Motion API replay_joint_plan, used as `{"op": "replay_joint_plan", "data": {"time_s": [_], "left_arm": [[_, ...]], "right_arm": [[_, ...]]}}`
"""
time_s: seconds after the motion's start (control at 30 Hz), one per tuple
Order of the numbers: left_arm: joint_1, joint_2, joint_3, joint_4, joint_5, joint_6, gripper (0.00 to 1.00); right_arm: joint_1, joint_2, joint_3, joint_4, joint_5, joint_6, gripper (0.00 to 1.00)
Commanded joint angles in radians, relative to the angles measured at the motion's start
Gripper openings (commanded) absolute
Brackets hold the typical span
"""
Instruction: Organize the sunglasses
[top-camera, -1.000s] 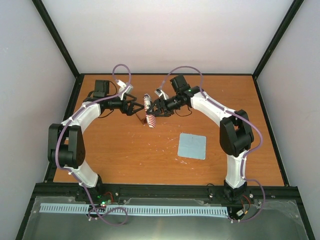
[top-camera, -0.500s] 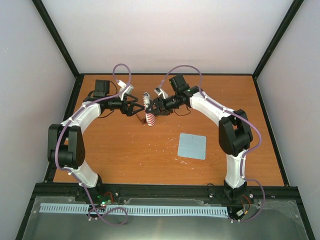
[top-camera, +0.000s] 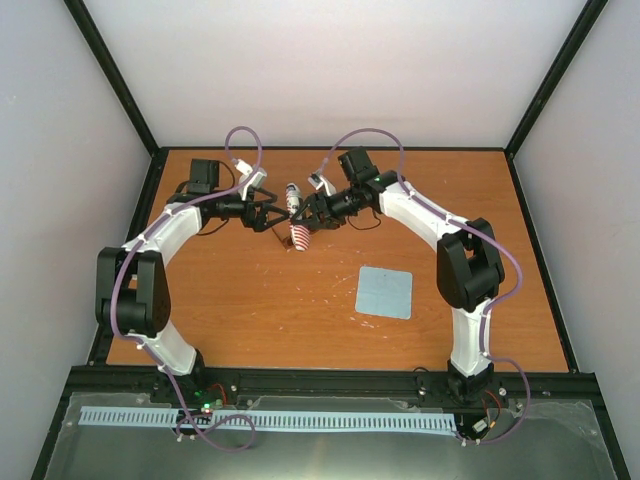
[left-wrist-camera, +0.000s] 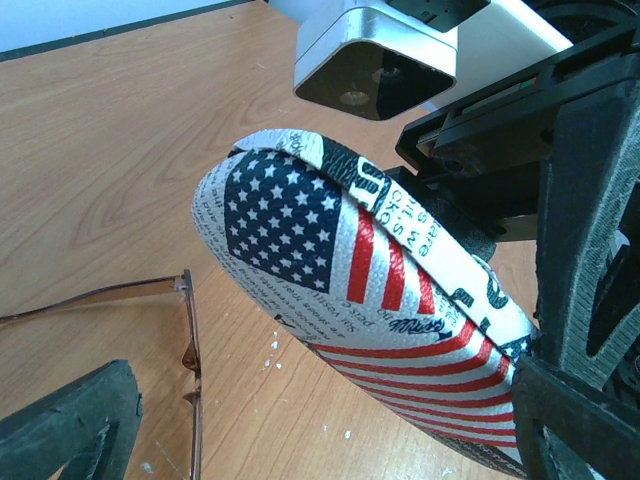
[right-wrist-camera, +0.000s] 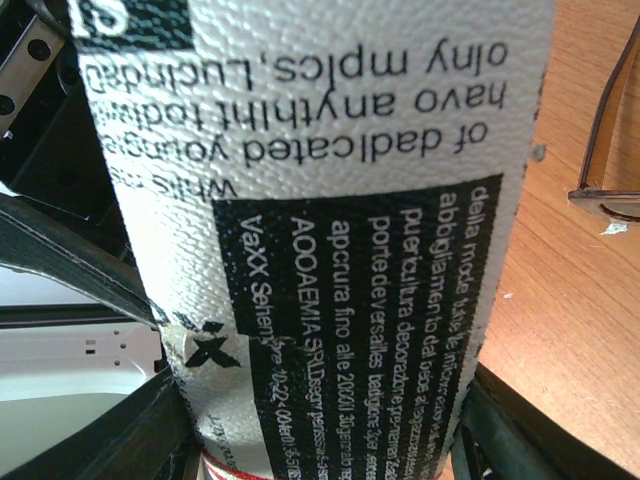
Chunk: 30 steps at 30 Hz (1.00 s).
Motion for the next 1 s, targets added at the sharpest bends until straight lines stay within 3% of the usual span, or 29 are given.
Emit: {"op": "replay_joint_plan", "data": {"time_s": [0.0,0.27,0.77,0.97], "left_arm": [[-0.014,0.034,0.041,0.055,0.001,-0.010,0.99],[-0.036,0.073,0.037,0.097,-0.040,0.000,1.00],[-0.072,0.168,0.029,0.022,-0.222,0.166,1.00],[-0.072,0.188,0.036,-0.009,-0.243,0.201,0.99]], "right_arm": [[0.014,-0.017,0.037,0.000,-0.058,-0.021,0.35],[0.025,-0.032,0.050,-0.006,-0.083,-0.023,0.35],[0.023,-0.097,0.070,-0.021,-0.113,-0.033,0.34],[0.008,-0.140,0.057,0.014,-0.148,-0.010,0.27]]}}
